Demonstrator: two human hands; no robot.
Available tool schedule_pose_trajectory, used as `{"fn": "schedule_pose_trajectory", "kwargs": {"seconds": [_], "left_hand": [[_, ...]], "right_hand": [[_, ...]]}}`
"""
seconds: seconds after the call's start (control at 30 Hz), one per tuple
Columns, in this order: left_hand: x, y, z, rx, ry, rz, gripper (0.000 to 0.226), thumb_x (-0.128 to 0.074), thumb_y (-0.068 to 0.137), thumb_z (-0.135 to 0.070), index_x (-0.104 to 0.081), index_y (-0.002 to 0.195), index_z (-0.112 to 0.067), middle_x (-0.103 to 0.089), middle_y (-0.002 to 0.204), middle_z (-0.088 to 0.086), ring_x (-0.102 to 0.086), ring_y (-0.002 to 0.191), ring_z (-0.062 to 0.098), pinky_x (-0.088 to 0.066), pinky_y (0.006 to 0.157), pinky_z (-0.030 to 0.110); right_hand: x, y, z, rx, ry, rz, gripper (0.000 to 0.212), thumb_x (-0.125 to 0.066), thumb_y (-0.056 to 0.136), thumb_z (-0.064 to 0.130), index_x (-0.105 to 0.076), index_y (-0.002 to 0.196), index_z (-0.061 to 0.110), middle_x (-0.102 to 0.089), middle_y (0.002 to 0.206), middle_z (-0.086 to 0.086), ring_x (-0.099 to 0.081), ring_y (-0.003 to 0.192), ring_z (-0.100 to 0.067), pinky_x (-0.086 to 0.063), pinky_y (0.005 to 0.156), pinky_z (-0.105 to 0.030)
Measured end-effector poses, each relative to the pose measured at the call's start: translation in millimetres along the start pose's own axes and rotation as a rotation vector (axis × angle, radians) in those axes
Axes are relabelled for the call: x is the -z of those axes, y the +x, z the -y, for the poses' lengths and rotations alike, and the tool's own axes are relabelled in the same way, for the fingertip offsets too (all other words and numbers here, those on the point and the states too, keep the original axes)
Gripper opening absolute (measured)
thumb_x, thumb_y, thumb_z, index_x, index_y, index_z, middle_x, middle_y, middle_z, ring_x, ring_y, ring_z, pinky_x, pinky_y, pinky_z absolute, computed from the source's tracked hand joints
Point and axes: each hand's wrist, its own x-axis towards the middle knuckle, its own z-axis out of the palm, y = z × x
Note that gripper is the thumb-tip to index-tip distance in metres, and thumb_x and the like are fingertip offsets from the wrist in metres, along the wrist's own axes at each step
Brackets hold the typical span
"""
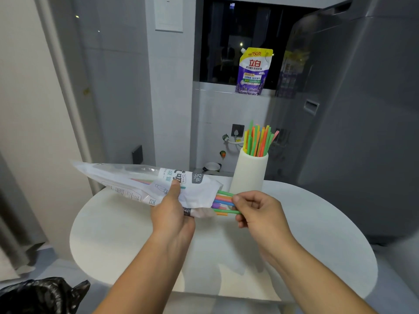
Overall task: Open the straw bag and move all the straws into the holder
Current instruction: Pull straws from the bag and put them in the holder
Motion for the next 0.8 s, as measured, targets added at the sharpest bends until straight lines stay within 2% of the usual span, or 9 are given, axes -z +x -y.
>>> {"fn": "schedule_pose_trajectory", "kwargs": {"seconds": [0.13, 0.23, 0.43, 0.57, 0.63, 0.7, 0.8], "left_hand": [[2.4, 2.8, 0.3, 0.013, -0.017, -0.002, 0.04, -0.067, 0.101, -0.01, -0.062, 0.141, -0.012, -0.077, 0.127, 0.007, -0.076, 0.11, 0.023, -0.063, 0.086, 0.042], [2.4, 2.3, 0.4, 0.017, -0.006, -0.008, 0.04, -0.067, 0.101, -0.009, -0.061, 0.141, -0.013, -0.077, 0.127, 0.007, -0.077, 0.108, 0.024, -0.066, 0.079, 0.041], [1.8, 6.6, -4.5, 0.022, -0.002, -0.027, 0.041, -0.066, 0.102, -0.009, -0.059, 0.141, -0.013, -0.075, 0.127, 0.007, -0.077, 0.1, 0.023, -0.067, 0.067, 0.041], [2.3, 5.4, -1.7, 0.032, 0.012, -0.02, 0.04, -0.066, 0.102, -0.01, -0.06, 0.141, -0.013, -0.075, 0.128, 0.008, -0.077, 0.098, 0.022, -0.067, 0.07, 0.041], [3.5, 6.1, 0.8, 0.042, 0.011, -0.011, 0.04, -0.065, 0.102, -0.011, -0.06, 0.142, -0.013, -0.075, 0.128, 0.008, -0.077, 0.098, 0.022, -0.066, 0.073, 0.044], [3.7, 6.5, 1.8, 0.05, -0.001, -0.005, 0.041, -0.065, 0.102, -0.011, -0.059, 0.143, -0.012, -0.075, 0.129, 0.009, -0.077, 0.097, 0.023, -0.066, 0.07, 0.045], [2.0, 6.4, 0.9, 0.058, -0.003, 0.015, 0.042, -0.065, 0.103, -0.012, -0.057, 0.145, -0.011, -0.074, 0.13, 0.011, -0.076, 0.106, 0.026, -0.066, 0.073, 0.045]], "right_hand": [[4.7, 2.2, 4.9, 0.017, -0.04, 0.004, 0.008, -0.066, 0.094, 0.013, -0.072, 0.092, 0.009, -0.072, 0.074, -0.008, -0.057, 0.047, -0.009, -0.05, 0.048, -0.025], [8.0, 3.9, 6.6, 0.047, -0.132, 0.033, 0.008, -0.066, 0.094, 0.015, -0.071, 0.091, 0.01, -0.073, 0.078, -0.012, -0.057, 0.046, -0.006, -0.049, 0.046, -0.025], [21.3, 11.8, 10.2, 0.137, -0.153, 0.047, 0.009, -0.066, 0.093, 0.01, -0.069, 0.086, 0.006, -0.066, 0.065, -0.009, -0.054, 0.047, -0.01, -0.048, 0.05, -0.023], [24.2, 14.5, 4.3, 0.114, 0.014, 0.032, 0.01, -0.065, 0.094, 0.01, -0.068, 0.087, 0.003, -0.059, 0.06, -0.011, -0.049, 0.05, -0.017, -0.044, 0.05, -0.03], [17.7, 10.6, -1.3, 0.069, 0.146, 0.059, 0.013, -0.066, 0.093, 0.016, -0.066, 0.092, 0.003, -0.055, 0.059, -0.008, -0.044, 0.048, -0.017, -0.039, 0.047, -0.029], [11.3, 6.8, -6.4, 0.024, 0.231, 0.102, 0.02, -0.068, 0.091, 0.023, -0.066, 0.096, 0.004, -0.053, 0.058, -0.004, -0.041, 0.046, -0.015, -0.034, 0.047, -0.028], [4.8, 4.7, -9.3, -0.023, 0.247, 0.161, 0.02, -0.071, 0.089, 0.026, -0.067, 0.096, 0.008, -0.06, 0.067, -0.003, -0.037, 0.046, -0.014, -0.031, 0.047, -0.027]]}}
